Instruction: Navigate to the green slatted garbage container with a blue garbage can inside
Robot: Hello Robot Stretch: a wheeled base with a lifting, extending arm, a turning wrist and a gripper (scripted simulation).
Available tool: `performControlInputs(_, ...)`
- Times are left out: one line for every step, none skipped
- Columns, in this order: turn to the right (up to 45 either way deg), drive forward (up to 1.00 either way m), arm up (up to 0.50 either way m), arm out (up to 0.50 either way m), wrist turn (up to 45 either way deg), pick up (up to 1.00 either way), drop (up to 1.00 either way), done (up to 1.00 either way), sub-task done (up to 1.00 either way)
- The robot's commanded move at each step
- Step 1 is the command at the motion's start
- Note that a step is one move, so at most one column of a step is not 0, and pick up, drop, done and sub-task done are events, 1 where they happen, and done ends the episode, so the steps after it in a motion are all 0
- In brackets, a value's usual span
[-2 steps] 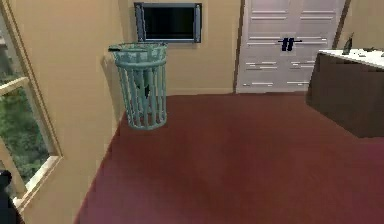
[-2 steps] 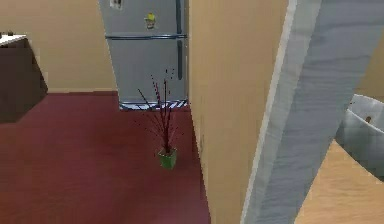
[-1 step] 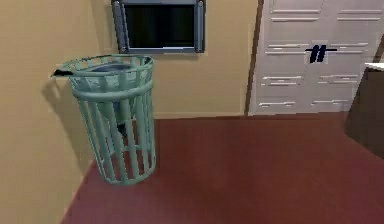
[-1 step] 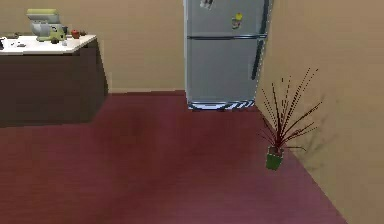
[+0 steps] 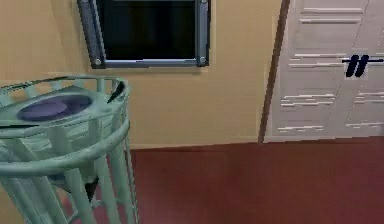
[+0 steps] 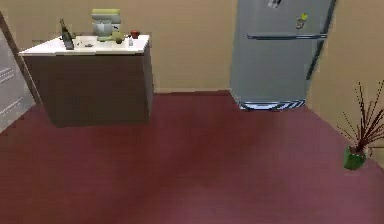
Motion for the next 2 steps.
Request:
performControlInputs(-33.0, 0.0, 0.0, 0.0, 0.0, 0.0, 0.0, 0.0, 0.0)
performControlInputs(0.0, 0.0, 0.0, 0.0, 0.0, 0.0, 0.0, 1.0, 0.0)
